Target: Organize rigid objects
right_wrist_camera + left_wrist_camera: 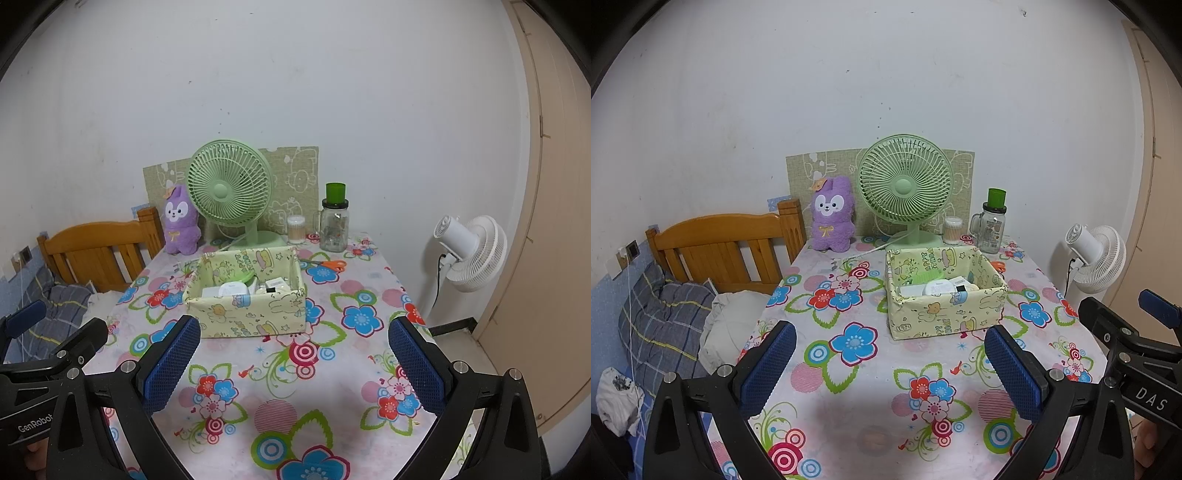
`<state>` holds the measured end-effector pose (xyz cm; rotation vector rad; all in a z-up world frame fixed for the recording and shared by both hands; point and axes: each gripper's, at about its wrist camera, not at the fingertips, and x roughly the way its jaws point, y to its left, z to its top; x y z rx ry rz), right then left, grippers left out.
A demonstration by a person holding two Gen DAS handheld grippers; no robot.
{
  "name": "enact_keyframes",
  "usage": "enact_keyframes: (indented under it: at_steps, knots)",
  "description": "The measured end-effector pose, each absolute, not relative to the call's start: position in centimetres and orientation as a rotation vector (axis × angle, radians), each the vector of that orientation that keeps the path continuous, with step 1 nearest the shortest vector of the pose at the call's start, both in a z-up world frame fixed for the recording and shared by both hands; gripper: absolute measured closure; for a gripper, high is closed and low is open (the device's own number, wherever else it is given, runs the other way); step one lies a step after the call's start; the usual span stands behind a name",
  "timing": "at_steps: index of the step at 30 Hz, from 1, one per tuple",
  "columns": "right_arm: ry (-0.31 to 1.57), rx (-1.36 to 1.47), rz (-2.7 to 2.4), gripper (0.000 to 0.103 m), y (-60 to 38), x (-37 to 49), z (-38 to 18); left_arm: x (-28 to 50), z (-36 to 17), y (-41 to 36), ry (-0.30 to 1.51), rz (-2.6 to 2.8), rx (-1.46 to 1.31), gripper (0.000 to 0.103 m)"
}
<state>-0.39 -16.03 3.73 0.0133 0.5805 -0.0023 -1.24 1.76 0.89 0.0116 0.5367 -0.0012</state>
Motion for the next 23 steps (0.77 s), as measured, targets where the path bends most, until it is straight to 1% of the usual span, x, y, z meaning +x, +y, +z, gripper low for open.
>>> enact_keyframes:
  at_steps: [23]
  knots:
    - [0.578, 0.004, -0.001, 0.000, -15.83, -0.49, 3.92, -1.49, 0.94, 1.84, 0.532, 0.003, 0.011, 0.000]
